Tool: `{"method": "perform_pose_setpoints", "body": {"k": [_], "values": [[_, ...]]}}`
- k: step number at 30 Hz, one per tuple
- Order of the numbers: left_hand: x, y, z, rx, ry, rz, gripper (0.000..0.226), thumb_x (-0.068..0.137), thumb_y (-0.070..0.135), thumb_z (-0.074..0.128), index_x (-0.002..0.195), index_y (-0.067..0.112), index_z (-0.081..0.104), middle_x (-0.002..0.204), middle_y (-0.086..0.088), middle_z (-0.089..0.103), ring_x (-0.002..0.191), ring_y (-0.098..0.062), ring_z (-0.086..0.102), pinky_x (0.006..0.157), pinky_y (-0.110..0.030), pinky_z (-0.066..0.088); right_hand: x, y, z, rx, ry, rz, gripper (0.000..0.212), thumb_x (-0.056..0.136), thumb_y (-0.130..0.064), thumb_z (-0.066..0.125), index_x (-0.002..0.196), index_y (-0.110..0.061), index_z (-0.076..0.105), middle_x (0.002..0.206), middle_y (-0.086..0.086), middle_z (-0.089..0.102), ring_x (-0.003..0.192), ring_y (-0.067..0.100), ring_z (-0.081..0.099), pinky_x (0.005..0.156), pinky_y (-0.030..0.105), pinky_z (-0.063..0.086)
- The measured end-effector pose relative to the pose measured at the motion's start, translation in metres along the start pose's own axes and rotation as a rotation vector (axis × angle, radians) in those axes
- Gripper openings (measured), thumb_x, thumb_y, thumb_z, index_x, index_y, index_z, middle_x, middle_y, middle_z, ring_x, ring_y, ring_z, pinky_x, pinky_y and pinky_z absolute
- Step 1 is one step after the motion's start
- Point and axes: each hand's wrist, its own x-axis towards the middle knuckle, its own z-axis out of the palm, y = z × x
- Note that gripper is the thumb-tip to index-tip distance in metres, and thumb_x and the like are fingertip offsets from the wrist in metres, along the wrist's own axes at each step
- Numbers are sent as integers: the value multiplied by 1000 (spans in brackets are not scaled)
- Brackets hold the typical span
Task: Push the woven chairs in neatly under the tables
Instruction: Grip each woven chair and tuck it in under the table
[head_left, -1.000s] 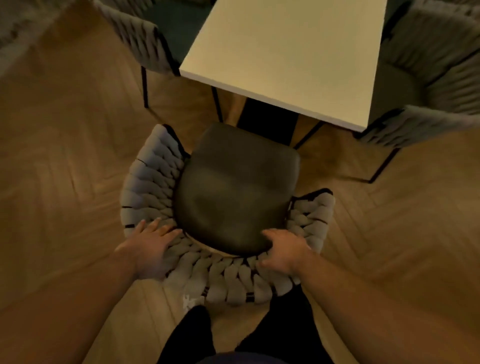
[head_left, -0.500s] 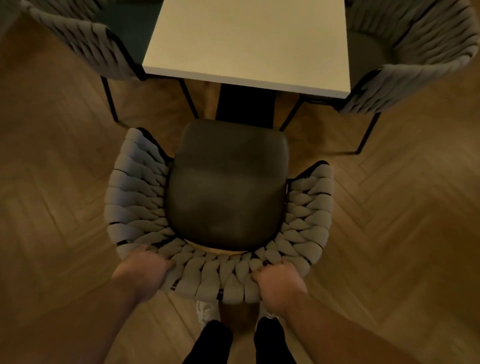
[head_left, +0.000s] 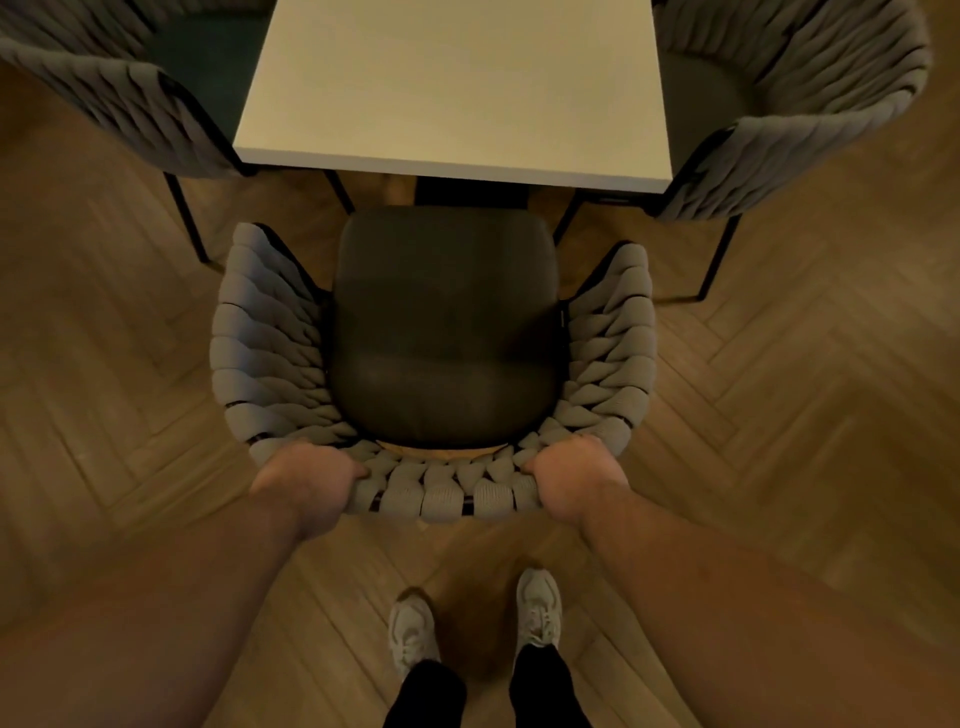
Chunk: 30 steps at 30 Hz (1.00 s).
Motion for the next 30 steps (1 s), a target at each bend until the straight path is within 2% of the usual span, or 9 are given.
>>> {"method": "perform_pose_setpoints", "body": {"k": [10,15,21,27,30], "values": [[0,-3,-14,29,-5,9,54,104,20,54,151,45,50,140,7,65,128,-20,61,106,-39,49,1,2,-11,-5,-18,-23,33,109,-22,52,139,-27,62,135,6,67,128,31,60,113,51,45],[4,-2,-9,30,-8,-24,46,101,22,58,141,45,58,130,10,68,123,-19,62,109,-41,48,3,4,-10,5,-11,-23,34,107,-21,53,138,-27,64,135,6,68,127,30,60,110,50,47],[3,-1,-6,10,-4,-33,46,100,24,60,140,46,57,127,10,68,120,-19,62,108,-44,48,3,3,-13,12,-38,-29,32,107,-22,55,137,-29,64,134,5,67,127,29,60,109,50,48],[-1,5,-10,27,-9,-59,39,100,25,63,134,44,61,126,9,69,120,-20,62,106,-43,50,-1,5,-14,-15,-34,-37,33,106,-23,56,138,-30,63,135,4,67,127,29,58,108,49,46],[-8,10,-11,-28,-11,-84,35,100,23,62,130,40,63,124,8,68,118,-19,62,108,-41,49,-5,5,-12,-3,-27,-25,36,107,-23,54,143,-28,60,140,6,65,131,30,56,112,49,44]]}}
